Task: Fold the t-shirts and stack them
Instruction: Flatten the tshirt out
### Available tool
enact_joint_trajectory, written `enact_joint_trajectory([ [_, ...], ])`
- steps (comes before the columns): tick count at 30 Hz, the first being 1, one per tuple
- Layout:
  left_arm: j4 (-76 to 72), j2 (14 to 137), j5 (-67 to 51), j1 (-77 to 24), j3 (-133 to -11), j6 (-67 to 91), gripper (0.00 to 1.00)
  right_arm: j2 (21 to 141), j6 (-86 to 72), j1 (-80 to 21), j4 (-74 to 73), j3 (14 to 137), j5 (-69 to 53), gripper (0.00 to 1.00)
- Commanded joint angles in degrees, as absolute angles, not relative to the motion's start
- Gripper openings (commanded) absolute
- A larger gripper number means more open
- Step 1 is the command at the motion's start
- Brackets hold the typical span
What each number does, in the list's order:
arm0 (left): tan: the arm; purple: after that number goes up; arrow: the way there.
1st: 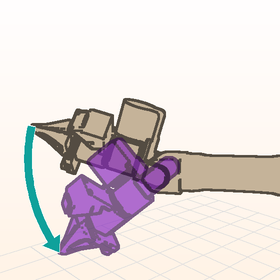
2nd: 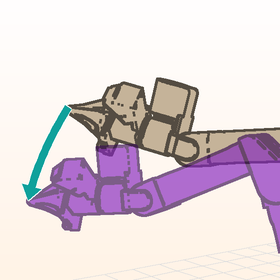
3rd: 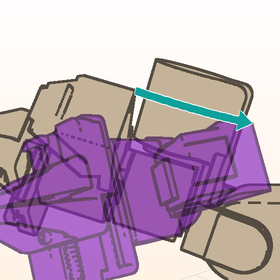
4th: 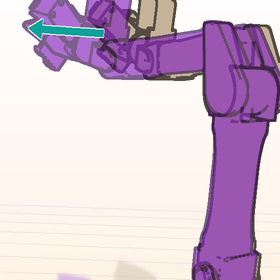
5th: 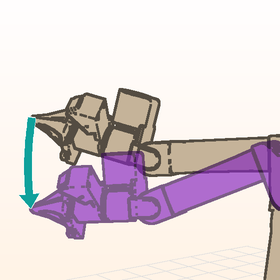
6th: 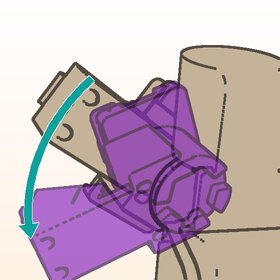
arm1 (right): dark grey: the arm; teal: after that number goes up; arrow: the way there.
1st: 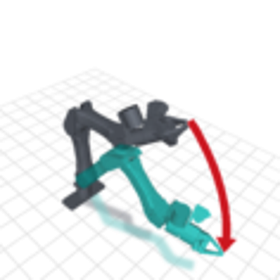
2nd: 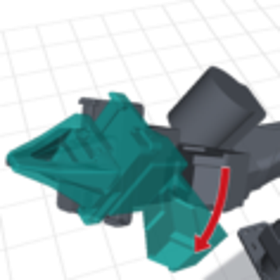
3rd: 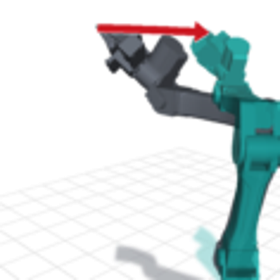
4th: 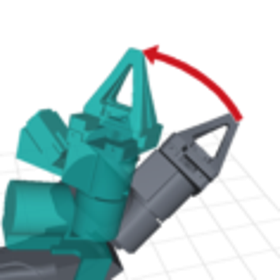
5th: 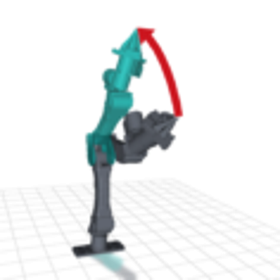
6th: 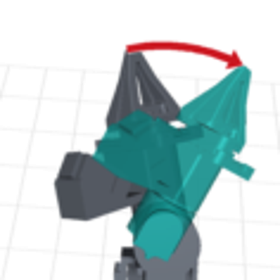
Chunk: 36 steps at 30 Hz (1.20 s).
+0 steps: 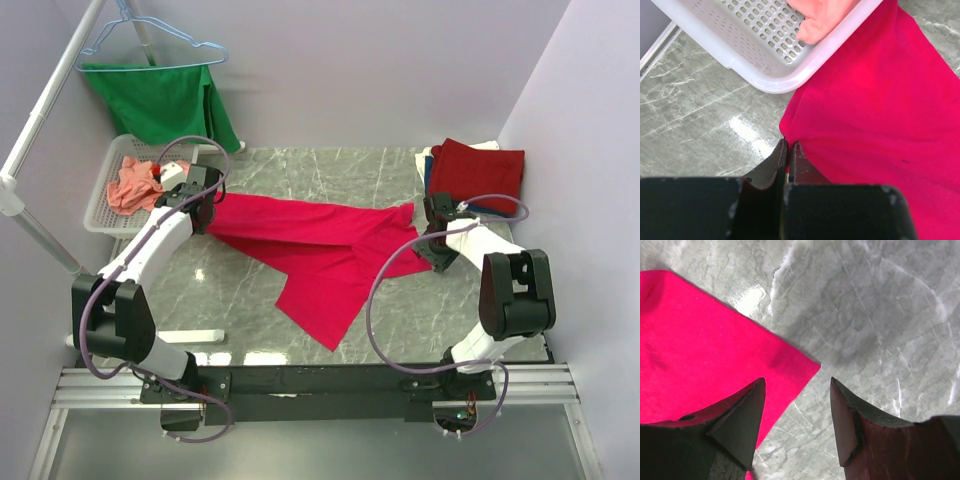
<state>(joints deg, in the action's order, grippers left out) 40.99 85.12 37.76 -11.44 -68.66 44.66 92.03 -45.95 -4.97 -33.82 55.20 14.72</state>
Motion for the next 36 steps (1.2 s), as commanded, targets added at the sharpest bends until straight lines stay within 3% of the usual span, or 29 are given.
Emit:
enact_joint_trajectory([
  [1,40.6,84.9,39.02,-10.99,-69.52,44.38,0.01,94.04,-45.35,-3.34,-31.3,55.81,13.19,0.6],
  [11,41.13,84.73,39.37,-10.81,-70.22,43.95,0.01,98.17,-43.68,-1.76,-30.06,56.42,10.02,0.47],
  [14,41.31,84.64,39.37,-10.72,-70.75,43.77,0.01,99.4,-42.98,-1.67,-30.41,57.3,8.09,0.35],
  [17,41.48,84.46,39.2,-10.72,-70.93,43.86,0.01,99.93,-42.54,-1.67,-30.58,57.83,6.77,0.11],
  [20,41.57,84.2,39.2,-10.72,-70.84,43.86,0.01,99.85,-42.19,-1.76,-30.76,57.92,6.33,0.0],
  [27,41.92,83.23,38.85,-10.72,-71.01,43.51,0.01,94.76,-41.4,-1.67,-31.99,58.88,6.68,0.0],
  [36,42.63,80.95,37.09,-10.72,-77.07,39.56,0.01,77.37,-37.71,-1.67,-38.05,69.33,8.09,0.0],
])
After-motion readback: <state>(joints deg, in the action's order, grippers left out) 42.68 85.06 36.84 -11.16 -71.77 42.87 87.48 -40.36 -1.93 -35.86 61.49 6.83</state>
